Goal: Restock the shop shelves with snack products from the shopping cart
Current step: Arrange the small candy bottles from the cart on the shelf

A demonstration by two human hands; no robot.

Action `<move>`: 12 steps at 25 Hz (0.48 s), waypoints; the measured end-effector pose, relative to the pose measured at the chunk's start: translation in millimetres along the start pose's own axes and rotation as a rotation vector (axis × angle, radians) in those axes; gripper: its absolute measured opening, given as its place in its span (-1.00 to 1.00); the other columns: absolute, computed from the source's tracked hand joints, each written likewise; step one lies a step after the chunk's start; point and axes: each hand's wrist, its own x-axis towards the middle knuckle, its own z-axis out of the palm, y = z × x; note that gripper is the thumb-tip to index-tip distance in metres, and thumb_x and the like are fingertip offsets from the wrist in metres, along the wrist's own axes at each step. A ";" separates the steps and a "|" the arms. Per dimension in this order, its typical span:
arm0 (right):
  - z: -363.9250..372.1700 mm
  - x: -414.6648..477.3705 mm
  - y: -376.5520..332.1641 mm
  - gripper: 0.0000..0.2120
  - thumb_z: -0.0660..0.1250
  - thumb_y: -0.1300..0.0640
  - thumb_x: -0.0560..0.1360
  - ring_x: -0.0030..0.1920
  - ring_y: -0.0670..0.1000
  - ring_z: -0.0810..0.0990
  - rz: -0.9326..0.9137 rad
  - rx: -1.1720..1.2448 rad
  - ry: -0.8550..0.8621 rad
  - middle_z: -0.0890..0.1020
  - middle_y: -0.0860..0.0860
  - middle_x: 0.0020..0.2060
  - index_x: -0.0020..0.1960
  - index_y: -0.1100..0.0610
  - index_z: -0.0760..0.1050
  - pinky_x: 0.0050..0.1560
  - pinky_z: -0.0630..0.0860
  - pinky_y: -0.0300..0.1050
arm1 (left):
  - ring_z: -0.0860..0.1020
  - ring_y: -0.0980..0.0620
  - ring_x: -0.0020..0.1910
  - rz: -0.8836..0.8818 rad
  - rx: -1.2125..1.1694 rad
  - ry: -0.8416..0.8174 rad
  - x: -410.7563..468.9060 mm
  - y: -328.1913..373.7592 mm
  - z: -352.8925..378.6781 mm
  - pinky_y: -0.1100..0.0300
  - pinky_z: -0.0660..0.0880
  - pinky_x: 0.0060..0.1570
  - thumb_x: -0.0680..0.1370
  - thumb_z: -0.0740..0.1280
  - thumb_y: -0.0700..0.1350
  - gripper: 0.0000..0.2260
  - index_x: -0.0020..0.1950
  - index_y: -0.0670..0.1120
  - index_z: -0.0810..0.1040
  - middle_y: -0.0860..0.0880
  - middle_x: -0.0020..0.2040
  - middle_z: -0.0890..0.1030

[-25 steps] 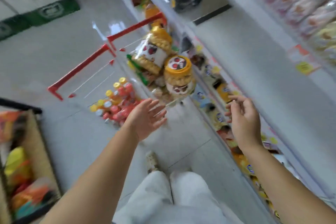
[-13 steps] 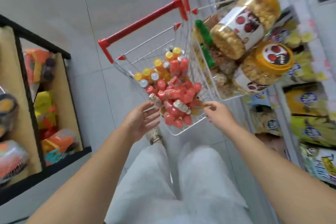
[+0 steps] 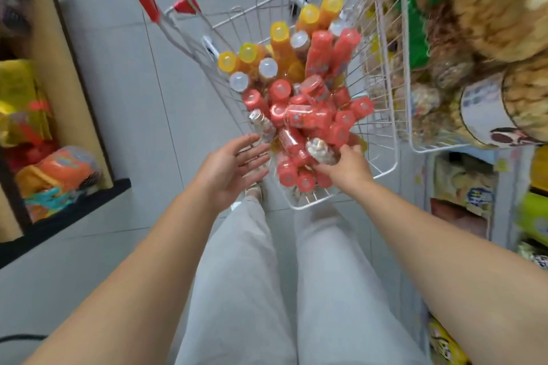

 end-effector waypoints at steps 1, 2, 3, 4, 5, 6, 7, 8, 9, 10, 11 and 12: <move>-6.2 -5.8 -1.7 -0.47 0.50 -0.15 0.37 0.14 0.15 0.52 -0.053 0.005 -0.006 0.49 0.13 0.16 0.20 0.14 0.51 0.16 0.46 -0.03 | 0.63 -0.05 0.18 0.010 0.022 -0.001 1.2 -1.5 0.2 0.10 0.60 0.01 0.66 0.23 -0.08 -0.74 0.30 -0.12 0.54 -0.13 0.21 0.65; -11.4 -13.2 -5.3 -0.54 0.50 -0.13 0.38 0.06 0.11 0.56 -0.109 0.028 -0.016 0.56 0.10 0.08 0.13 0.14 0.54 0.06 0.47 -0.05 | 0.63 -0.04 0.18 0.021 0.053 -0.007 1.3 -2.7 1.2 0.09 0.60 0.03 0.66 0.24 -0.07 -0.73 0.31 -0.11 0.55 -0.12 0.22 0.65; -16.3 -23.4 -12.2 -0.60 0.50 -0.11 0.39 -0.02 0.07 0.57 -0.175 0.066 -0.030 0.61 0.06 0.00 0.08 0.13 0.56 -0.02 0.47 -0.07 | 0.62 -0.03 0.19 0.034 0.093 -0.024 0.1 -3.4 2.6 0.07 0.59 0.08 0.65 0.26 -0.06 -0.72 0.33 -0.09 0.54 -0.11 0.24 0.64; -20.7 -34.2 -21.6 -0.64 0.50 -0.09 0.40 -0.08 0.02 0.57 -0.248 0.099 -0.049 0.63 0.03 -0.05 0.06 0.12 0.57 -0.07 0.47 -0.12 | 0.61 -0.03 0.20 0.042 0.139 -0.054 -1.2 -4.0 4.3 0.04 0.59 0.13 0.64 0.28 -0.04 -0.71 0.34 -0.06 0.54 -0.08 0.24 0.64; -24.3 -44.2 -32.5 -0.67 0.49 -0.08 0.41 -0.11 -0.02 0.56 -0.326 0.115 -0.081 0.62 0.00 -0.08 0.06 0.09 0.59 -0.11 0.45 -0.19 | 0.61 -0.02 0.20 0.044 0.185 -0.096 -3.3 -4.1 6.6 0.01 0.59 0.15 0.62 0.30 -0.02 -0.69 0.35 -0.01 0.54 -0.05 0.24 0.63; -26.5 -51.4 -44.0 -0.69 0.47 -0.08 0.42 -0.13 -0.06 0.54 -0.407 0.108 -0.125 0.60 -0.03 -0.09 0.07 0.07 0.60 -0.13 0.43 -0.24 | 0.63 -0.01 0.16 0.047 0.221 -0.135 -5.1 -3.8 8.8 0.00 0.60 0.14 0.61 0.32 -0.02 -0.69 0.35 0.03 0.54 -0.03 0.22 0.64; -27.3 -55.7 -54.7 -0.71 0.44 -0.09 0.46 -0.13 -0.07 0.53 -0.462 0.090 -0.184 0.58 -0.04 -0.09 0.07 0.06 0.61 -0.11 0.43 -0.23 | 0.65 0.00 0.08 0.067 0.247 -0.150 -6.7 -3.8 11.0 0.00 0.62 0.09 0.61 0.33 -0.03 -0.71 0.34 0.05 0.55 -0.03 0.17 0.65; -27.1 -56.8 -65.0 -0.73 0.37 -0.11 0.51 -0.12 -0.06 0.54 -0.482 0.081 -0.243 0.58 -0.05 -0.11 0.03 0.08 0.62 -0.07 0.44 -0.17 | 0.67 0.02 -0.04 0.113 0.254 -0.127 -7.4 -3.4 11.9 0.03 0.65 0.01 0.62 0.32 -0.07 -0.74 0.31 0.02 0.57 -0.06 0.09 0.65; -26.4 -54.3 -76.3 -0.66 0.27 -0.13 0.57 -0.14 -0.04 0.54 -0.478 0.097 -0.268 0.60 -0.03 -0.15 -0.04 0.14 0.61 -0.06 0.44 -0.08 | 0.66 0.04 -0.17 0.171 0.239 -0.063 -7.7 -1.9 11.5 0.09 0.66 -0.09 0.64 0.30 -0.10 -0.78 0.27 -0.03 0.58 -0.09 0.02 0.63; -26.1 -48.5 -88.1 -0.58 0.18 -0.13 0.61 -0.16 0.00 0.54 -0.463 0.121 -0.243 0.61 0.00 -0.20 -0.12 0.19 0.58 -0.08 0.42 -0.05 | 0.63 0.07 -0.26 0.218 0.202 0.023 -7.0 0.2 8.8 0.14 0.66 -0.19 0.65 0.29 -0.12 -0.83 0.21 -0.08 0.59 -0.10 -0.04 0.61; -22.7 -37.9 -98.9 -0.58 0.14 -0.10 0.64 -0.15 0.02 0.54 -0.458 0.140 -0.178 0.61 0.02 -0.19 -0.13 0.19 0.56 -0.09 0.42 -0.03 | 0.61 0.09 -0.31 0.245 0.152 0.101 -6.3 3.0 3.7 0.19 0.64 -0.27 0.65 0.28 -0.11 -0.86 0.13 -0.09 0.59 -0.09 -0.09 0.59; -17.3 -26.3 -108.0 -0.68 0.16 -0.03 0.64 -0.08 0.03 0.54 -0.467 0.136 -0.094 0.61 0.04 -0.11 -0.07 0.14 0.56 -0.05 0.43 -0.03 | 0.59 0.10 -0.33 0.254 0.103 0.153 -5.3 5.9 -2.9 0.22 0.62 -0.31 0.65 0.27 -0.10 -0.88 0.07 -0.09 0.59 -0.07 -0.13 0.58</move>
